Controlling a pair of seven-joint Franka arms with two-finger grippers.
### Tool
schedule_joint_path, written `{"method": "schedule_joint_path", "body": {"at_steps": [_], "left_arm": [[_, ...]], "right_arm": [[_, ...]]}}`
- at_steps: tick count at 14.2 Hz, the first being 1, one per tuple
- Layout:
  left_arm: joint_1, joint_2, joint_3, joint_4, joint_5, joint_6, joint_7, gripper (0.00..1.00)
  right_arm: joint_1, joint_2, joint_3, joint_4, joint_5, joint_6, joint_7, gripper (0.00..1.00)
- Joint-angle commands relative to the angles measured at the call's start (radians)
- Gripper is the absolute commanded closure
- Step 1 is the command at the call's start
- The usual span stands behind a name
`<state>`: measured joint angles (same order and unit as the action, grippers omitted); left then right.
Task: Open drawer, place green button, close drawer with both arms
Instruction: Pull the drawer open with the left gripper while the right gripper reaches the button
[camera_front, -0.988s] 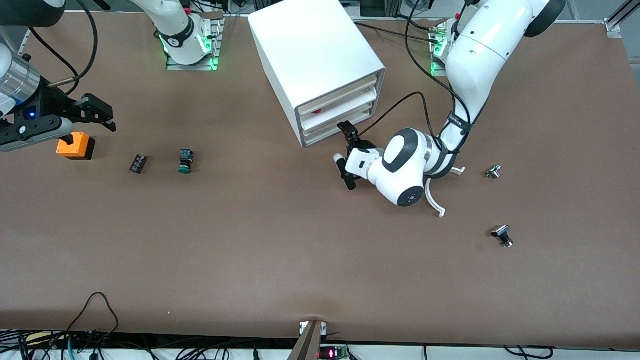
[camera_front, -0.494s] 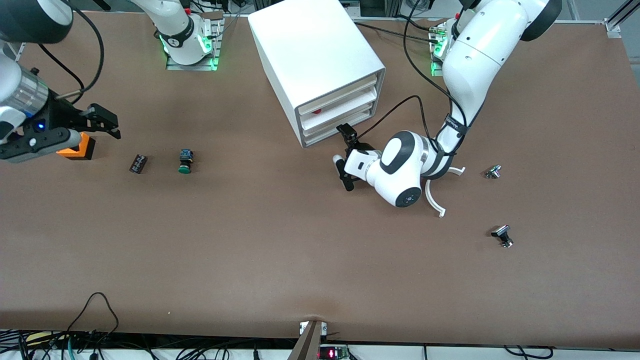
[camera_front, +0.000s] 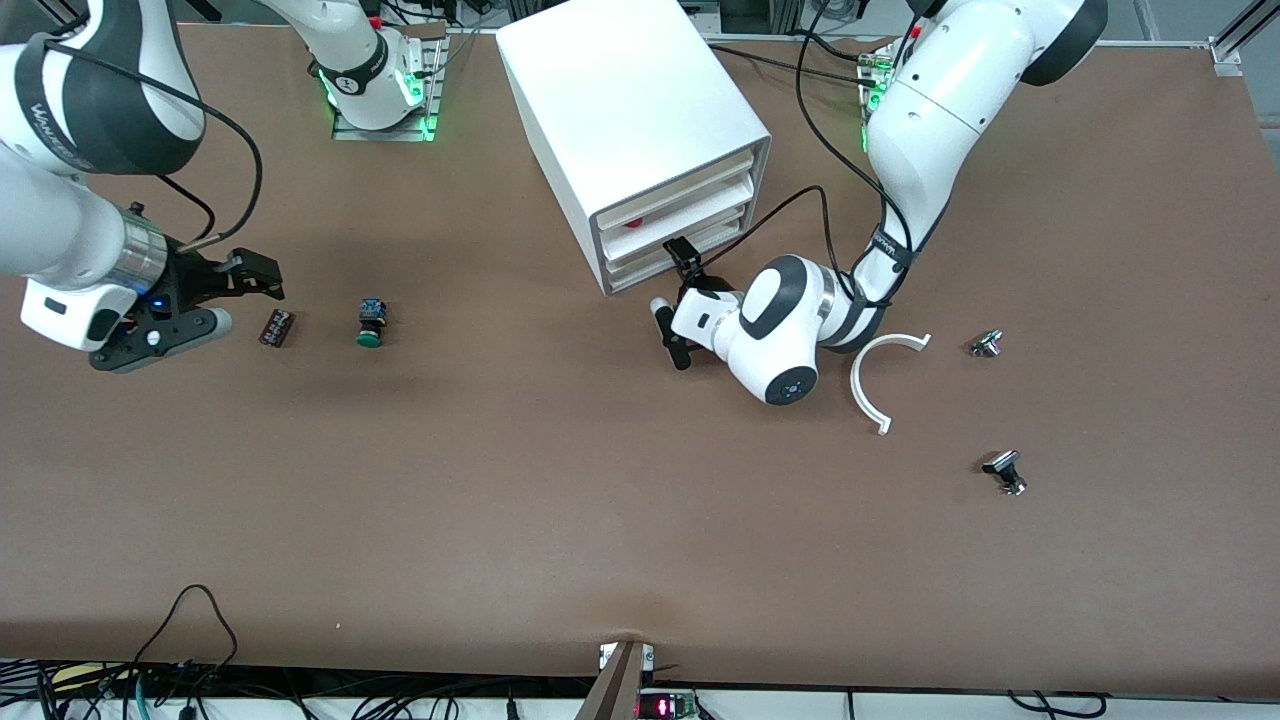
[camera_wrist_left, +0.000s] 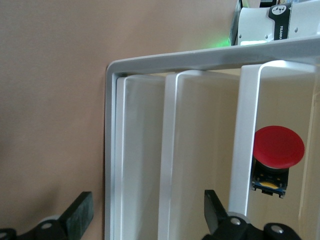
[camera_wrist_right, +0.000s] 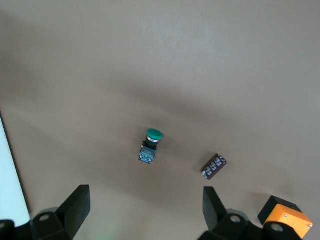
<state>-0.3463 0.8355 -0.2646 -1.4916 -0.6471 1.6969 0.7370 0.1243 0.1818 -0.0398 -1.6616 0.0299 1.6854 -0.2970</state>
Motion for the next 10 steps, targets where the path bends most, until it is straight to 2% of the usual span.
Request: {"method": "schedule_joint_path", "body": {"at_steps": [1, 4, 7, 10], "left_arm": [[-0.028, 0.007, 0.007, 0.005, -0.020, 0.012, 0.024, 0.03], [-0.046, 0.005, 0.007, -0.024, -0.022, 0.049, 0.024, 0.05], [-0.063, 0.005, 0.007, -0.030, -0.023, 0.075, 0.024, 0.14], [-0.065, 0.005, 0.007, -0.029, -0.022, 0.076, 0.024, 0.29]], "right_arm": [[0.012, 0.016, 0.000, -0.045, -0.010, 0.035, 0.005, 0.00], [0.012, 0.016, 0.000, -0.182, -0.008, 0.199, 0.048, 0.00], [0.026, 0.021, 0.000, -0.355, -0.008, 0.435, 0.110, 0.00], [0.034, 0.021, 0.001, -0.502, -0.007, 0.620, 0.150, 0.00]]}}
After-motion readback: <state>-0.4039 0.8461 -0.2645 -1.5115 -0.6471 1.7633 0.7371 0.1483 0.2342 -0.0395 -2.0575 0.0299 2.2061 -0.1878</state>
